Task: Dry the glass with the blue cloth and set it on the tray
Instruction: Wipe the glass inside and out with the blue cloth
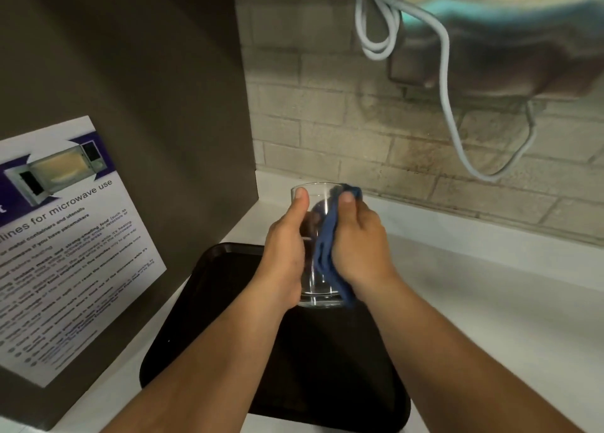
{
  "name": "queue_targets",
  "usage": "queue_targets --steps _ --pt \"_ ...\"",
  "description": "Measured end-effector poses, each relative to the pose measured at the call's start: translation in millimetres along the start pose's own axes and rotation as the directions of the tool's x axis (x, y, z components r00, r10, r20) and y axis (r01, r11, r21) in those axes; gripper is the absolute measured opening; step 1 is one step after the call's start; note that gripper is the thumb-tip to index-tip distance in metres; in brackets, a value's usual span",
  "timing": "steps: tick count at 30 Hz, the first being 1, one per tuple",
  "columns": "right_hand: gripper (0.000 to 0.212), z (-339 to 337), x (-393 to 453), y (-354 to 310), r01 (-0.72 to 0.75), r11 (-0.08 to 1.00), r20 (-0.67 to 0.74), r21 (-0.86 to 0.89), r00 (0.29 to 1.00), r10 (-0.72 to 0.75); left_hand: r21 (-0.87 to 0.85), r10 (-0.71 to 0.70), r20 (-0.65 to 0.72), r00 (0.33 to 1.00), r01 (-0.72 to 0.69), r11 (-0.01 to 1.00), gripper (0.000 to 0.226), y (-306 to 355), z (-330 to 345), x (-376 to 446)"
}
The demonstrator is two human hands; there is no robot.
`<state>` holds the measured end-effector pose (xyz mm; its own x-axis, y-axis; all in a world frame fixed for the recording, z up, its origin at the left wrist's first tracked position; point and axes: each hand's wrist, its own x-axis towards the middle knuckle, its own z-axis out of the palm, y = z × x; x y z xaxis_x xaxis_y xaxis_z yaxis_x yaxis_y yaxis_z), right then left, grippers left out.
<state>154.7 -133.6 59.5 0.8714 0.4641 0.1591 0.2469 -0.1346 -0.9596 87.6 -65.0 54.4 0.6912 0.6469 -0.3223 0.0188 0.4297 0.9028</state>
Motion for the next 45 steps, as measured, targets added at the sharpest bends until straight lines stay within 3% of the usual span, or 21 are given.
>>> queue_targets --steps 2,4,8,11,15,19,21,25,31,36,38,40,42,44,45 --pt "0.05 -6.6 5.2 -2.1 -0.187 0.97 0.079 0.156 0.981 0.176 -0.037 0.014 -0.007 1.0 -0.014 0.999 0.066 7.2 -0.3 -2.4" --pt "0.052 -8.0 -9.5 5.3 -0.248 0.956 0.185 0.159 0.958 0.218 -0.051 0.008 -0.067 0.998 -0.011 0.999 0.069 13.0 0.9 -0.5" --pt "0.032 -0.3 -49.6 27.6 0.05 0.995 0.155 -0.089 0.987 -0.035 -0.001 0.0 -0.145 0.989 0.0 1.0 0.07 12.1 0.8 7.4" --pt "0.023 4.0 -39.2 16.8 0.188 0.974 0.094 -0.125 0.98 -0.177 0.044 -0.011 -0.069 0.998 0.014 0.999 0.067 2.9 0.2 5.6" --pt "0.043 -6.6 0.7 -4.0 -0.06 0.997 0.064 0.042 0.996 0.057 -0.03 -0.008 0.016 1.0 0.009 1.0 0.067 2.5 -0.3 -3.1" --pt "0.05 -13.0 -18.9 11.1 -0.253 0.948 0.203 0.193 0.955 0.214 -0.032 0.047 -0.081 0.996 -0.049 0.998 0.067 17.7 0.7 -8.1" --pt "0.046 -7.1 -41.2 22.6 -0.17 0.978 0.203 0.123 0.969 0.143 -0.025 0.057 -0.145 0.988 -0.061 0.998 0.071 20.0 -0.9 -6.5" --pt "0.029 0.0 -46.5 16.7 0.204 0.974 0.101 -0.103 0.976 -0.194 0.064 0.056 -0.127 0.99 -0.048 0.997 0.071 10.9 -0.6 -5.3" --pt "0.019 -4.4 -12.9 1.9 0.183 0.982 -0.001 -0.037 0.983 -0.184 0.118 0.046 -0.013 0.999 -0.044 0.992 0.064 9.5 -2.1 -7.4" --pt "0.03 2.8 -19.4 11.7 0.233 0.966 -0.069 -0.115 0.968 -0.242 0.159 -0.006 0.046 0.999 -0.002 0.987 0.089 7.8 2.8 -12.2" --pt "0.03 3.1 -21.3 9.5 0.247 0.961 -0.076 -0.128 0.963 -0.258 0.123 0.002 0.041 0.999 -0.007 0.992 0.087 5.2 2.5 -10.8" --pt "0.032 1.1 -17.0 3.0 0.206 0.974 -0.087 -0.095 0.973 -0.214 0.091 -0.004 0.059 0.998 -0.001 0.996 0.078 4.3 2.0 -11.8" --pt "0.039 -4.2 -3.9 -5.0 0.046 0.998 -0.1 0.035 0.994 -0.042 0.061 -0.019 0.062 0.998 0.015 0.998 0.07 5.2 1.9 -13.1" --pt "0.047 -11.6 7.2 -8.2 -0.117 0.975 -0.035 0.187 0.991 0.125 0.013 -0.03 0.059 0.998 0.029 1.0 0.069 5.2 1.3 -11.8" --pt "0.049 -13.5 7.1 -6.5 -0.157 0.971 0.027 0.183 0.988 0.154 -0.003 -0.035 0.058 0.998 0.035 0.999 0.07 6.8 1.4 -12.3"
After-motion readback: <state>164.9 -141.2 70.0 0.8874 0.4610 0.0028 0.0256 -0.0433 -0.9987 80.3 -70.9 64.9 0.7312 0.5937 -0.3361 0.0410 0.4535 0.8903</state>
